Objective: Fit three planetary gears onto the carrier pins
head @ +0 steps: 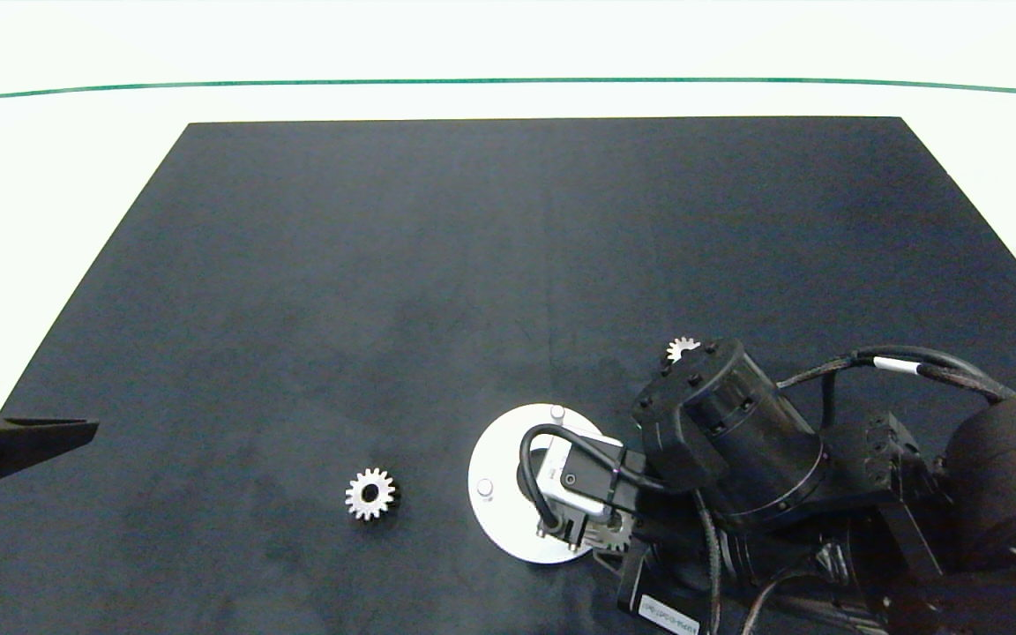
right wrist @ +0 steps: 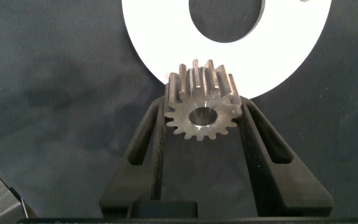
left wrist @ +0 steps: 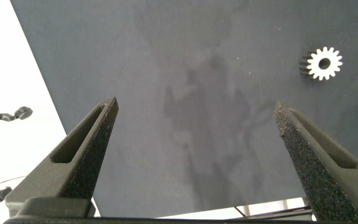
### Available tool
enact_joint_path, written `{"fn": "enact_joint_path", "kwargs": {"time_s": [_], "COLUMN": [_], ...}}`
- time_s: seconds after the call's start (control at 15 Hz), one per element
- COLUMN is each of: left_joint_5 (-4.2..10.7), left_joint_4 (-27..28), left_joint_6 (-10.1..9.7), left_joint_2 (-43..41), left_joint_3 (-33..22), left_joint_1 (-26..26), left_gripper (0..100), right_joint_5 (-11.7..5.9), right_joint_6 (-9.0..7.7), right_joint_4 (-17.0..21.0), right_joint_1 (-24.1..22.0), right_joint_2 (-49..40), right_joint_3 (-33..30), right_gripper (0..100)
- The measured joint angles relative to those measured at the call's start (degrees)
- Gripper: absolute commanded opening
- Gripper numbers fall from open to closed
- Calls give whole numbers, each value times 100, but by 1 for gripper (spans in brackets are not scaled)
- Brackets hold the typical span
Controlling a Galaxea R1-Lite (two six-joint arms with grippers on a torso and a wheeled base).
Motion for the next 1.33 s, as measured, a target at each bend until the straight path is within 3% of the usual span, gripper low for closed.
{"fn": "enact_joint_path", "kwargs": {"time_s": [0.47,0.73,1.33], "left_joint_5": [0,0,0], "left_joint_4": [0,1,1], "left_joint_6": [5,5,5], "left_joint_2": [-13,-13,-26], "left_joint_3": [0,0,0], "left_joint_1": [-22,-26,-26], "left_gripper": [100,100,100], "right_joint_5": [-11,-18,-18], "right_joint_6": [-17,-30,-37], "right_joint_4": [83,948,1261], "right_joint_1": [12,11,12], "right_joint_2": [-30,-4,201], "right_joint_3": [-190,-647,-1034], "right_gripper": [13,13,13]}}
